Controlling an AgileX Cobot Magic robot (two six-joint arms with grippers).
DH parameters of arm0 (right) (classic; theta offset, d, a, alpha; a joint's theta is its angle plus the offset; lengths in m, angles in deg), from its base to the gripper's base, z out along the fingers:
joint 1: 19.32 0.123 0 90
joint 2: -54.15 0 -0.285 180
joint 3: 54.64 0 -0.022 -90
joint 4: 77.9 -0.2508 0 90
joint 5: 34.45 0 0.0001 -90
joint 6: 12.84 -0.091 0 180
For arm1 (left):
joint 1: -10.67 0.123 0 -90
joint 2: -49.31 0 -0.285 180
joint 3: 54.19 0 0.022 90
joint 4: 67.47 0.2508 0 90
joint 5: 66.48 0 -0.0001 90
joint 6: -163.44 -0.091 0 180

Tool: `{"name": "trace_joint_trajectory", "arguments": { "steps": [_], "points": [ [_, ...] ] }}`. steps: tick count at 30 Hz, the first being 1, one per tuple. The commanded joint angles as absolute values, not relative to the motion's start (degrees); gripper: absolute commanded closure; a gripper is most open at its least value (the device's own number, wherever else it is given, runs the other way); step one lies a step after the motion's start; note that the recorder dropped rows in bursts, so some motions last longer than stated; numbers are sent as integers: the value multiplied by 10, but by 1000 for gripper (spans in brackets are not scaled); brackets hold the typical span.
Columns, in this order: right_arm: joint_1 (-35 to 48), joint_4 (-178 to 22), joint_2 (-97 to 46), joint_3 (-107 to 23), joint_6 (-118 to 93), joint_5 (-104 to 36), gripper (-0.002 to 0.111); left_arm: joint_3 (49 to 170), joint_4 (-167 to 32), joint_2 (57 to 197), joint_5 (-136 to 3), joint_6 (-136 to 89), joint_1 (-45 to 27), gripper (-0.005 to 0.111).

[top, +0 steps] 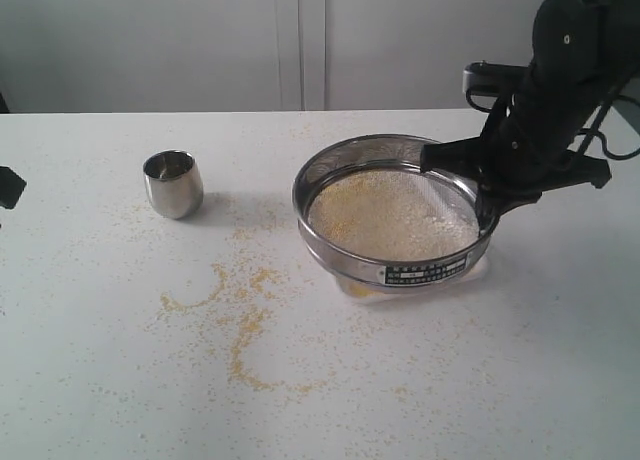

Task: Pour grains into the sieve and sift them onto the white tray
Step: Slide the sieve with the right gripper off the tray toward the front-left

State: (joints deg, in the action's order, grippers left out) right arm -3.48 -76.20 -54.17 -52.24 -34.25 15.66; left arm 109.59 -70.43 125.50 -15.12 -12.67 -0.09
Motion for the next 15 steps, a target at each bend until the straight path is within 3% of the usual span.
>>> {"name": "trace_joint_trajectory", "arguments": {
  "steps": [1,15],
  "points": [
    [-13,-782,-517,-498,-336,124,108,1091,-704,1249,-146,-126,0,107],
    [100,-786,-523,-485,-350,23,108,1091,-704,1249,-146,-126,0,107]
  ]
}}
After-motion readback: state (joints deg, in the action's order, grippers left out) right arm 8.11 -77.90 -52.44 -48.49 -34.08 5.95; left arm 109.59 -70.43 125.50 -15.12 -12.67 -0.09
